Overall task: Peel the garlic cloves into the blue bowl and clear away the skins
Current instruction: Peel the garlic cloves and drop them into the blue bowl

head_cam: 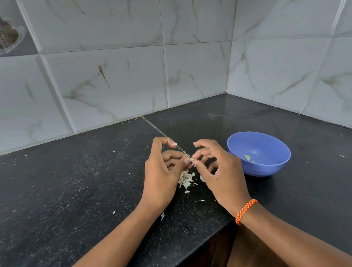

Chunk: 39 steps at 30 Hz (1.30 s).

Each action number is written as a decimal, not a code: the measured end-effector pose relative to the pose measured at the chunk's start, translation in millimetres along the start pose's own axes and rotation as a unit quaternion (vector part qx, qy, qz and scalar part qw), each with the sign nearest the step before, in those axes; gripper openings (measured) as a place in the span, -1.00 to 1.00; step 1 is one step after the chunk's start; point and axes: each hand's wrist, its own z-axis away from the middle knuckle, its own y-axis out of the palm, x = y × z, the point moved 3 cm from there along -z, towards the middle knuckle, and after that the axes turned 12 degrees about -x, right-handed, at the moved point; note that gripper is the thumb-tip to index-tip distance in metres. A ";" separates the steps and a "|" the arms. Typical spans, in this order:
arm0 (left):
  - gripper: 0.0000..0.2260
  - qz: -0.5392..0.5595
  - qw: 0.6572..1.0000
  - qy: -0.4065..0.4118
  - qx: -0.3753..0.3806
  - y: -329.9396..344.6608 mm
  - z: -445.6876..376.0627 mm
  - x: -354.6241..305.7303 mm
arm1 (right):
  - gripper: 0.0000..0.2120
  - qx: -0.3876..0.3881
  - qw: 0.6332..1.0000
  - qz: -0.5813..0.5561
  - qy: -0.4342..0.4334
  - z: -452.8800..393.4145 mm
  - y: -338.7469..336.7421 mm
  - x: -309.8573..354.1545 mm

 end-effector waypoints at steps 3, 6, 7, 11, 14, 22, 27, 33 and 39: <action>-0.66 -0.003 1.000 0.003 0.006 1.2 1.1 2.0 | -0.59 -0.015 1.000 0.014 -0.003 -0.7 -0.3 -1.7; -0.64 -0.013 1.000 0.012 0.007 0.9 1.4 2.2 | -0.60 -0.022 1.000 0.018 -0.007 -0.5 -0.5 -1.2; -0.62 -0.016 1.000 0.014 0.007 1.0 1.7 1.3 | -0.59 -0.023 1.000 0.019 -0.008 -0.6 -0.5 -0.8; -0.55 -0.015 1.000 0.014 0.008 2.2 2.8 -1.4 | -0.60 -0.020 1.000 0.006 -0.007 -0.8 -0.3 0.9; -0.54 -0.022 1.000 0.019 0.002 1.8 2.7 -2.7 | -0.65 -0.017 1.000 -0.009 0.003 -0.6 -1.1 0.9; -0.56 -0.008 1.000 0.008 0.001 1.5 3.1 -3.8 | -0.63 -0.003 0.998 -0.054 0.028 -2.3 -2.2 0.4; -0.57 0.041 0.998 -0.045 0.010 -0.2 -0.6 0.0 | -0.61 0.008 0.994 -0.098 0.049 -3.0 -3.8 1.5; -0.56 0.071 0.994 -0.084 0.013 -1.3 -2.4 2.5 | -0.60 0.007 0.991 -0.120 0.056 -1.8 -4.6 2.4; -0.58 0.069 0.995 -0.072 0.013 0.1 -1.7 1.1 | -0.63 0.004 0.988 -0.133 0.077 -3.1 -5.0 -0.8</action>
